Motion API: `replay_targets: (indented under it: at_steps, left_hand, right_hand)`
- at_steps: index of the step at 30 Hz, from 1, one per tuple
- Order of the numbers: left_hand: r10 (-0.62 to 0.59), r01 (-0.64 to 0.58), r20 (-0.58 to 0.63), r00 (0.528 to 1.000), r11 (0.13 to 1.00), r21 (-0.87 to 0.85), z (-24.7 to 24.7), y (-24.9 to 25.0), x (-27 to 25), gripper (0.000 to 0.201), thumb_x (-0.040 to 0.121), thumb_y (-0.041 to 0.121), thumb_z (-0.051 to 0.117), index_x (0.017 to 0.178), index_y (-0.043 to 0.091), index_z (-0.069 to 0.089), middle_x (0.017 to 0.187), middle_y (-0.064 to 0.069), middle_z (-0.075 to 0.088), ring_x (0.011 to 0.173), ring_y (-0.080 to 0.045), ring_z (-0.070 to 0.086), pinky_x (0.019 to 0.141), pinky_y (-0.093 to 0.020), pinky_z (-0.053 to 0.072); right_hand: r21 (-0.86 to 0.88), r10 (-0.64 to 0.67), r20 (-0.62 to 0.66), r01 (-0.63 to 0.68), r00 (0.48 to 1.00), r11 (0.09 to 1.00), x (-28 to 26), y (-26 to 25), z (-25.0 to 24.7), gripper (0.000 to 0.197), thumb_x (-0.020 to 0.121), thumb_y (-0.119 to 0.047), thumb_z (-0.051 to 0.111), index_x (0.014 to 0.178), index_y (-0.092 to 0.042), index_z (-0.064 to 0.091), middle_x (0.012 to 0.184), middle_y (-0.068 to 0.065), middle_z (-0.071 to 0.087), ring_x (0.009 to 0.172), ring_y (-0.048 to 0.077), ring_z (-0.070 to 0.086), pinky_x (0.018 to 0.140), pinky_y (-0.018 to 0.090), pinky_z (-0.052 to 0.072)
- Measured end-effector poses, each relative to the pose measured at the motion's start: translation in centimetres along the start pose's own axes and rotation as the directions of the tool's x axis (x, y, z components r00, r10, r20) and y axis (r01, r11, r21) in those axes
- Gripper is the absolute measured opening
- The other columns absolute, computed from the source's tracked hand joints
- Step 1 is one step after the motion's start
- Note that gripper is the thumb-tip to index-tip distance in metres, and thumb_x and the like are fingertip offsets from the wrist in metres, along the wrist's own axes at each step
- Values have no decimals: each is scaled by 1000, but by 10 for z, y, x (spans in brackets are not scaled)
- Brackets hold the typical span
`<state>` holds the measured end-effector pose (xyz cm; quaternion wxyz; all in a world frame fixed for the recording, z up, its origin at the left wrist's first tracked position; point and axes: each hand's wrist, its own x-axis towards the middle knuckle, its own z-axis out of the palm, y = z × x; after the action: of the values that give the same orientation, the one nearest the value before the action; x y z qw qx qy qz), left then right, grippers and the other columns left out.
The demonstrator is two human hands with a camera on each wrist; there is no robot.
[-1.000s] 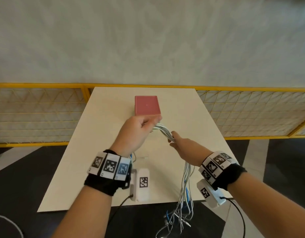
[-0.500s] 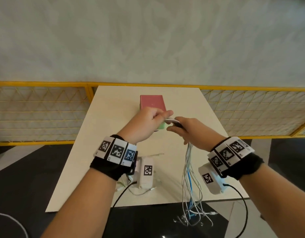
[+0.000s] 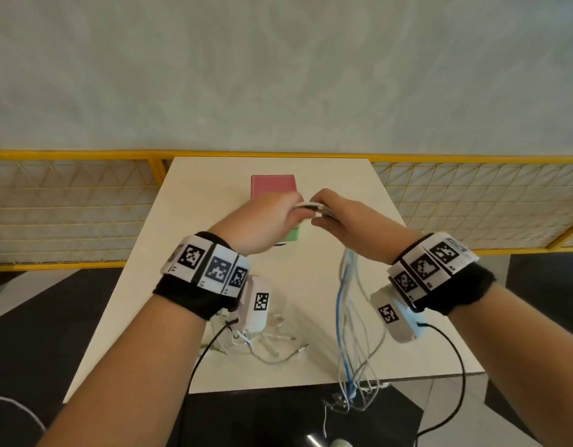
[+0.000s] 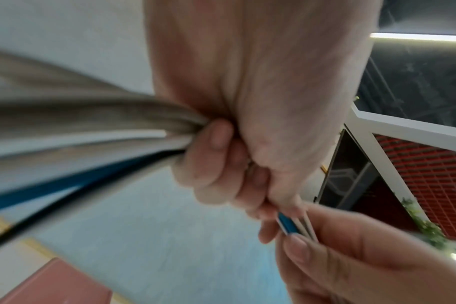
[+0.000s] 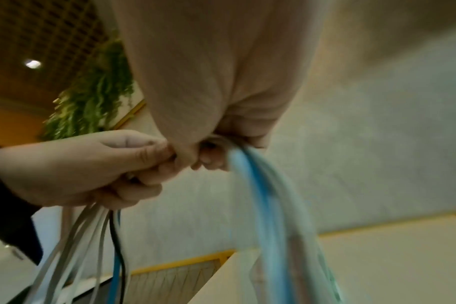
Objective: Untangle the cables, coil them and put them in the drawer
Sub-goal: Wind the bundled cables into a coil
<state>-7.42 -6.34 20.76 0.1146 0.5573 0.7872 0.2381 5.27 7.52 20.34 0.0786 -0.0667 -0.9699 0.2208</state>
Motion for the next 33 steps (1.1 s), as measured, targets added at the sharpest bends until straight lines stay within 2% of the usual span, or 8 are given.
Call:
replay_targets:
  at_steps: [3,7,11,16,20,23,27,33]
  left_hand:
    - [-5,-4,-273,962,999,-32,-9,13,3,34,102,41,39,102,12,56,84,-6,64,76,-25,61,65,-40,46]
    - [10,-34,-497,868,999,-40,-10,34,9,36,102,39,38,105,8,56,83,-7,62,75,-26,58,62,-42,45]
    - [-78,-17,-620,781,989,-145,-11,38,12,28,103,35,40,101,13,56,78,-4,62,67,-17,55,60,-34,41]
    - [-129,-71,-707,696,966,-247,-20,35,8,20,104,31,41,91,19,51,62,11,43,52,-2,43,51,-19,30]
    - [-163,-76,-711,684,954,-292,-15,30,2,20,104,29,41,87,26,48,62,12,41,52,2,44,51,-15,31]
    - [-221,-73,-710,668,931,-358,-15,20,-3,25,105,30,39,81,33,45,61,13,41,52,1,43,54,-17,31]
    - [-265,-81,-665,699,894,-441,-15,6,-9,24,101,42,38,80,35,47,55,16,42,51,-5,38,53,-30,30]
    - [-216,101,-465,859,960,-260,8,15,8,25,104,36,39,94,18,53,74,7,55,62,-3,52,56,-24,37]
  right_hand:
    - [305,11,-85,16,996,952,-11,22,12,5,100,-17,37,103,-14,38,78,1,52,65,18,57,65,33,50]
    - [488,4,-57,24,998,873,-17,43,48,14,100,-16,32,89,-25,31,80,0,45,65,8,56,72,50,53]
    - [461,-38,62,5,997,888,-18,66,76,6,100,-14,31,96,-12,34,82,-1,43,67,5,54,76,44,54]
    - [209,73,283,-135,956,968,-16,90,96,12,101,-19,34,95,-11,41,92,7,50,84,24,52,82,37,44]
    - [-86,229,308,-212,924,973,12,95,73,26,100,-23,39,108,-3,53,100,11,45,81,25,49,78,33,42]
    - [16,363,176,-372,915,928,35,100,35,14,97,-13,42,99,-7,54,80,5,52,63,20,53,57,28,47]
    - [91,369,-189,-358,910,929,57,121,-4,13,93,-3,47,100,-4,59,105,20,59,88,33,62,72,30,48]
    - [8,330,-39,-330,943,944,50,129,-20,71,84,5,53,145,-20,26,145,12,34,128,29,43,102,38,39]
